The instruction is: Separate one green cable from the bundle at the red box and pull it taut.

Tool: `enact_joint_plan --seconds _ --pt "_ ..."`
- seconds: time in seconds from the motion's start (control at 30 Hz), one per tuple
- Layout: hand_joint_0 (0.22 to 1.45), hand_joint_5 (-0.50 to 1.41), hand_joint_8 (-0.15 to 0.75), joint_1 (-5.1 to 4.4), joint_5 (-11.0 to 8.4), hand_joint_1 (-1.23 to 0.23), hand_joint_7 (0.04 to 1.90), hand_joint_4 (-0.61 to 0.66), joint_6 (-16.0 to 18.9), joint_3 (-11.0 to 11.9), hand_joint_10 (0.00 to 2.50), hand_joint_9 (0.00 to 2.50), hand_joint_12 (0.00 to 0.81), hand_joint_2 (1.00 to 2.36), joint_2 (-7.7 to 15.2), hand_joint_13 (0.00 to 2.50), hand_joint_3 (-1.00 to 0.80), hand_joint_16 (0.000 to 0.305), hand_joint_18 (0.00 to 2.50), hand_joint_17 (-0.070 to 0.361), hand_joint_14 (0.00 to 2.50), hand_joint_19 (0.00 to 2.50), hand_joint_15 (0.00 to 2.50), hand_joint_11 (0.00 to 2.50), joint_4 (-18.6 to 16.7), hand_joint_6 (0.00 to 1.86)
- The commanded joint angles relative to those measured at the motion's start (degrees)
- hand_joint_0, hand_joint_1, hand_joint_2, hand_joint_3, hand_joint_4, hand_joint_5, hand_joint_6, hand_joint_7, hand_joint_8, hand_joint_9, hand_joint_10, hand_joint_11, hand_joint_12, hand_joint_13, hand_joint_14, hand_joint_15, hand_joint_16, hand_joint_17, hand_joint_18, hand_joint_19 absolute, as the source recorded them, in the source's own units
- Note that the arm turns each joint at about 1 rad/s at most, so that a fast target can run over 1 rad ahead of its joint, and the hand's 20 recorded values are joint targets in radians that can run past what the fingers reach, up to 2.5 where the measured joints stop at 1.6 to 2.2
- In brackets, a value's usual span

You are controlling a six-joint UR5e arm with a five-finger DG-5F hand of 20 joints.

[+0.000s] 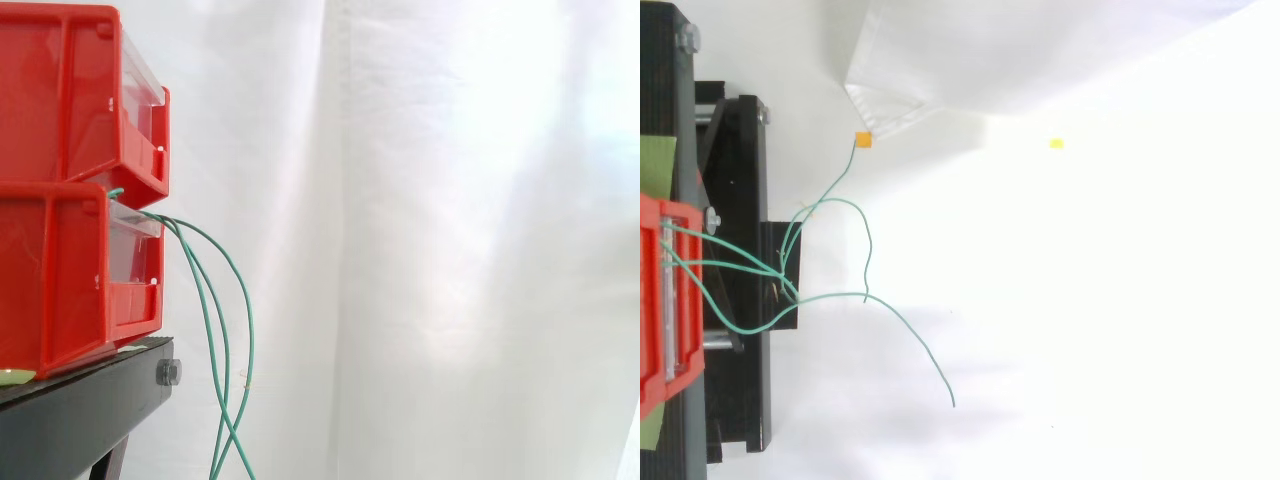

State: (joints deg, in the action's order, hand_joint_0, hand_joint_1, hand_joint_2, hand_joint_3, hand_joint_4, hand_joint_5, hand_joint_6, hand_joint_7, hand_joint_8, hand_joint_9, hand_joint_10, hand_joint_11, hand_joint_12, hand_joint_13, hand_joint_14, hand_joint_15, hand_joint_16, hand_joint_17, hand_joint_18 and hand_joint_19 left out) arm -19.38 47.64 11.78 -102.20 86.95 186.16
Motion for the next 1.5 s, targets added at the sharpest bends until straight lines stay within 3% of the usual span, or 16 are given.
enact_joint_plan --seconds 0.0,1.47 --pt "0.55 -0.16 0.295 -0.04 0.00 -0.70 0.75 0.20 0.0 0.0 0.02 1.04 0.406 1.00 0.0 1.09 -0.50 0.039 0.58 0.087 0.02 0.90 0.59 0.59 0.0 0.50" --pt "0.56 -0.16 0.286 -0.04 0.00 -0.72 0.76 0.20 0.0 0.0 0.02 1.03 0.372 1.00 0.0 1.04 -0.50 0.037 0.57 0.084 0.01 0.89 0.57 0.58 0.0 0.50"
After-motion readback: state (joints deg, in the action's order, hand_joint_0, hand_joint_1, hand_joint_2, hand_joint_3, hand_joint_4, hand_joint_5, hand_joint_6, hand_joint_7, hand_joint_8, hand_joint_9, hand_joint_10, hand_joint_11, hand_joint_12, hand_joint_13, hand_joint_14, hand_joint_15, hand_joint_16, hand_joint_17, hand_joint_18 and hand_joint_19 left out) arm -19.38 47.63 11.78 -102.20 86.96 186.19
